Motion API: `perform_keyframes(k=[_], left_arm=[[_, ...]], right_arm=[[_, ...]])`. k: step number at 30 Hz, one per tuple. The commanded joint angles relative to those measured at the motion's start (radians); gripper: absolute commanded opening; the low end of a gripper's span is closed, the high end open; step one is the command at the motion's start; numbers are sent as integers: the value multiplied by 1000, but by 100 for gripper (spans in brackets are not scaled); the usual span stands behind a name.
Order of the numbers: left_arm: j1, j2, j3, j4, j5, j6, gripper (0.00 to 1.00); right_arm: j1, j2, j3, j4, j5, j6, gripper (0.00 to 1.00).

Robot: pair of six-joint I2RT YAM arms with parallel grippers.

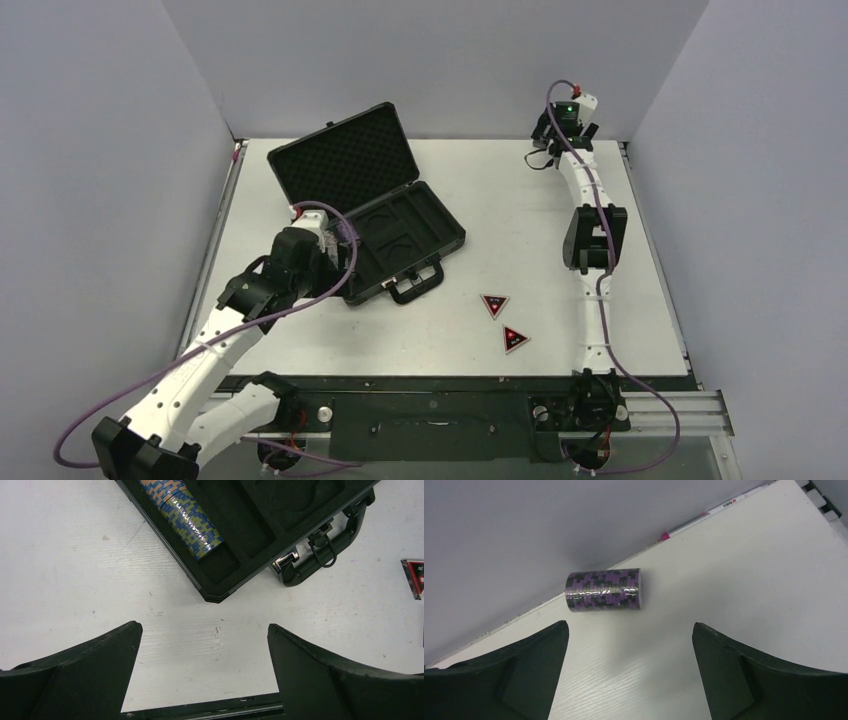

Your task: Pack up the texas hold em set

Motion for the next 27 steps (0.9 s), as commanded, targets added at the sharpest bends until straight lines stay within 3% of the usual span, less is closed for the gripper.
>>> perform_keyframes(k=[1,8,17,24,27], left_arm=[[14,57,74,34,10,69,96],[33,99,97,20,14,96,96],[47,90,104,3,4,82,96],[58,140,120,29,20,78,96],[61,166,131,37,30,84,96]], right_arm=[[-55,10,53,-40,-108,146,87],[-104,50,6,45,-228,365,89],[-176,152,-51,327,-440,689,91],[-172,159,-74,399,-392,766,95],[-166,183,-105,474,-346,946,95]])
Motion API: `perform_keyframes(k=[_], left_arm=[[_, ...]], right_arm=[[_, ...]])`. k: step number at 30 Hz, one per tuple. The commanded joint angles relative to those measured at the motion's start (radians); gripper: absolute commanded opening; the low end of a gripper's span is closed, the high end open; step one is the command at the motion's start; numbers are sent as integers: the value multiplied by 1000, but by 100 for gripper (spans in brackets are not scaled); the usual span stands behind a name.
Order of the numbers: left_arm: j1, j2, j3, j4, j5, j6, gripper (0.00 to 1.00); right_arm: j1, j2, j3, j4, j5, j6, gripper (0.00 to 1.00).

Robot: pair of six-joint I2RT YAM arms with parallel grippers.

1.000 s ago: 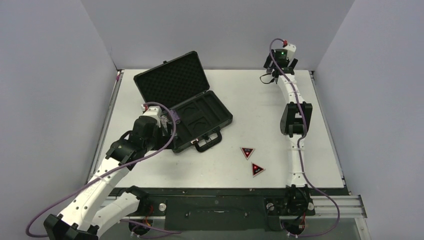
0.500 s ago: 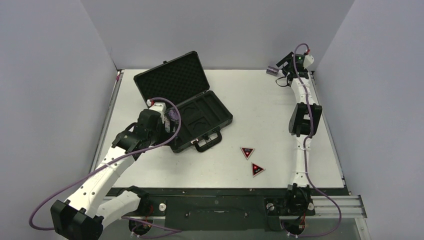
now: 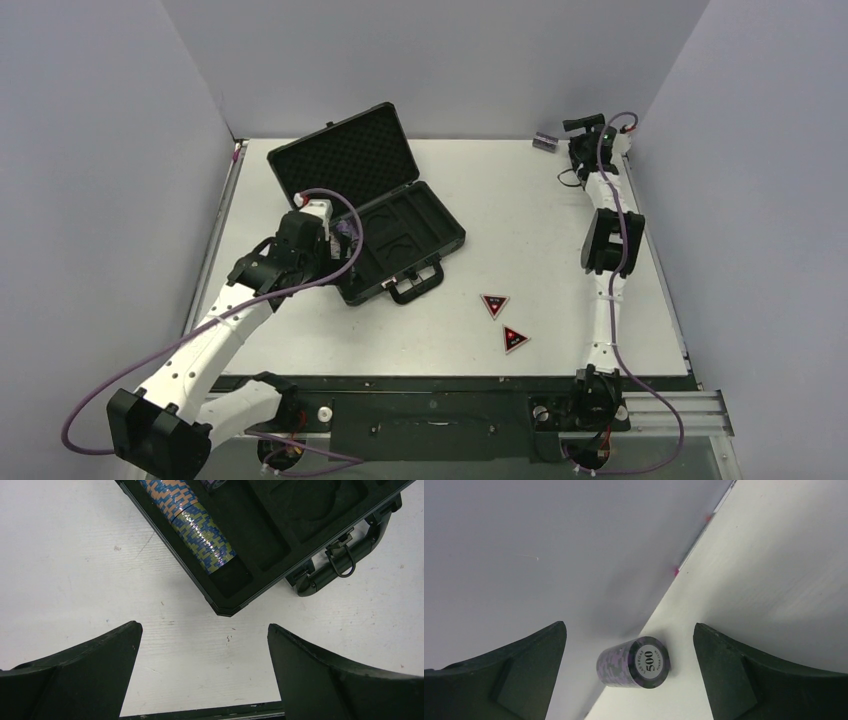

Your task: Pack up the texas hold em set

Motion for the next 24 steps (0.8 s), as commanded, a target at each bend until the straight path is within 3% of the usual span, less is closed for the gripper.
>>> perform_keyframes(k=[1,4,6,10,17,21,24], left_arm=[[8,28,57,39,19,9,96],[9,41,66,39,20,11,96],[11,42,68,39,15,9,96],[15,35,66,39,6,2,96],[24,29,63,33,-11,-7,96],[29,14,57,33,-19,-14,96],[31,8,51,40,-13,-15,96]], right_arm=[[18,59,-29,175,43,260,95],[22,177,76,194,17,451,95],[24,178,50,216,10,502,95],[22,152,-17,222,34,486,97],[23,204,95,171,42,463,92],[56,232,116,200,-93,513,87],[100,228,142,169,-289,494,87]])
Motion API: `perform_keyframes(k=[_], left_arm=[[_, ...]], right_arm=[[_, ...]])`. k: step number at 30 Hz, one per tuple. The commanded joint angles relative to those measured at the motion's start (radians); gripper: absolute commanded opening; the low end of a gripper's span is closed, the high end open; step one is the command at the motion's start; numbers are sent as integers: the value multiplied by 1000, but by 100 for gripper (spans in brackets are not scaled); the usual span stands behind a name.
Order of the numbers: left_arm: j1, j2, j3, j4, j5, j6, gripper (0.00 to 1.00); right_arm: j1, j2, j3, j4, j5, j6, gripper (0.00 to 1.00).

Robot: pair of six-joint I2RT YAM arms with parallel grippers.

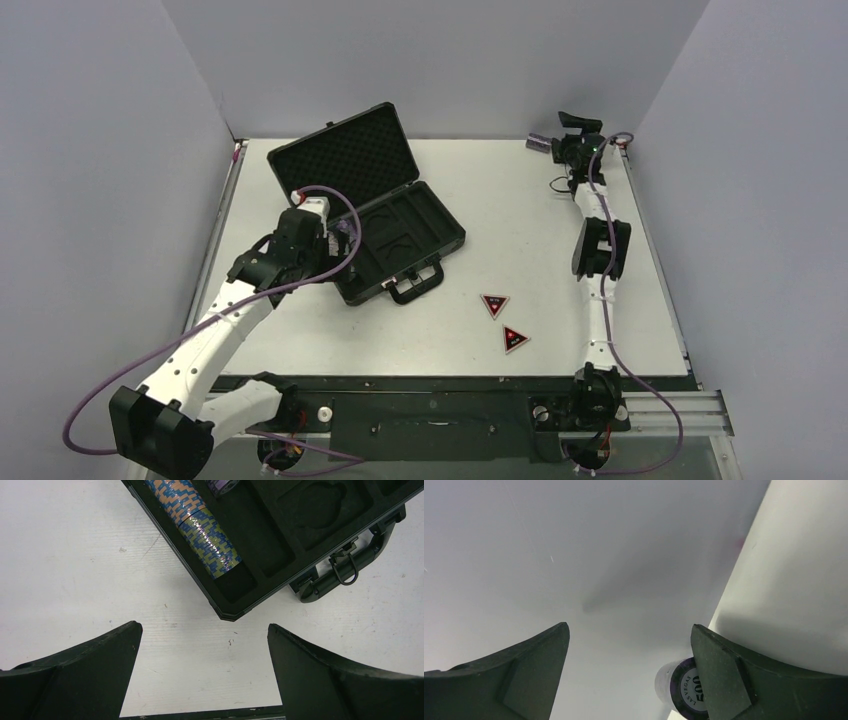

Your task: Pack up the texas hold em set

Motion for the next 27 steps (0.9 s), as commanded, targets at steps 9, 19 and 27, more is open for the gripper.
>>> perform_keyframes(k=[9,19,27], left_arm=[[12,-39,39,49,35,22,96],[12,-103,15,97,75,9,96],[9,-90,50,119,95,-1,96]], right_arm=[[118,-93,-196,-102,-636,5,74],[111,-283,-321,-116,-668,-100,79],[138,-550,-562,-256,-501,-382,92]])
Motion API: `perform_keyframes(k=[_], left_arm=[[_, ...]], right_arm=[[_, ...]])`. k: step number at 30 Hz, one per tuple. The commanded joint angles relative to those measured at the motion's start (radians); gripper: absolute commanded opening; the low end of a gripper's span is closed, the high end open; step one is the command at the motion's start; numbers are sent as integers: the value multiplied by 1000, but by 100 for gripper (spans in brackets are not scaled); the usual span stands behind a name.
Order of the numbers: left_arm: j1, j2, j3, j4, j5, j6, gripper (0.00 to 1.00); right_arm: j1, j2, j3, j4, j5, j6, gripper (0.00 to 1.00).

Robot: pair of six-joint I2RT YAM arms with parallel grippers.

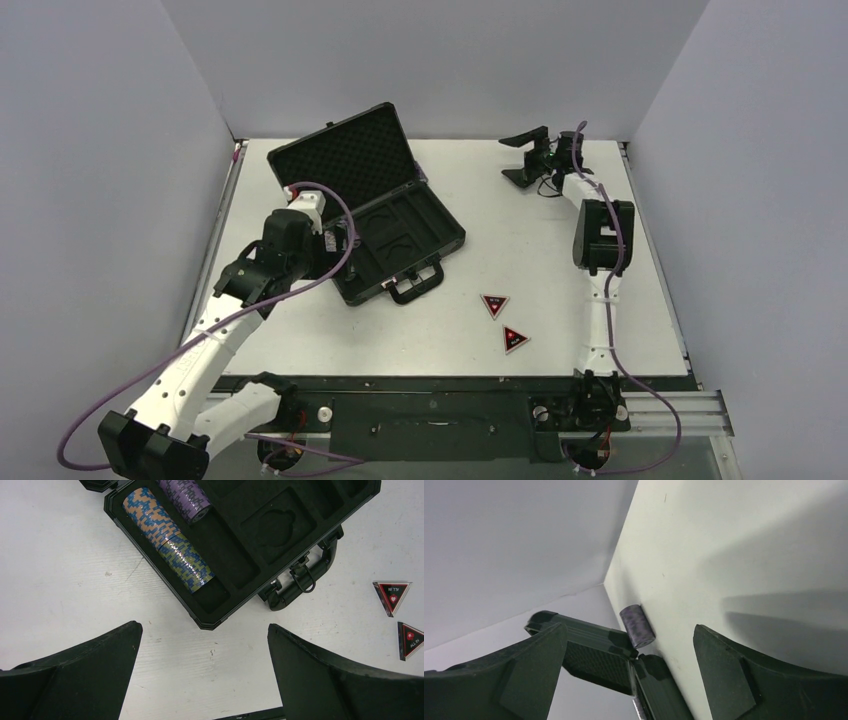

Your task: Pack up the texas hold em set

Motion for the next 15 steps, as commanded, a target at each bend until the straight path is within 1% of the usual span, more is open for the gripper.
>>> perform_keyframes(k=[1,2,5,7,13,15], left_arm=[[3,7,53,62,31,-9,96],[3,10,57,69,37,-11,96],[3,19,69,78,32,-12,96],[3,25,82,77,6,-16,96],[6,69,152,77,-146,-38,96],[7,94,175,91,-199,-47,96]], right_arm=[[30,-189,-62,-107,129,-200,92],[32,-201,-60,-130,141,-239,92],[67,-221,-55,-206,170,-283,92],[82,-248,-74,-238,187,-329,92],[123,-369,-119,-401,280,-484,92],[140,-411,-146,-451,347,-522,92]])
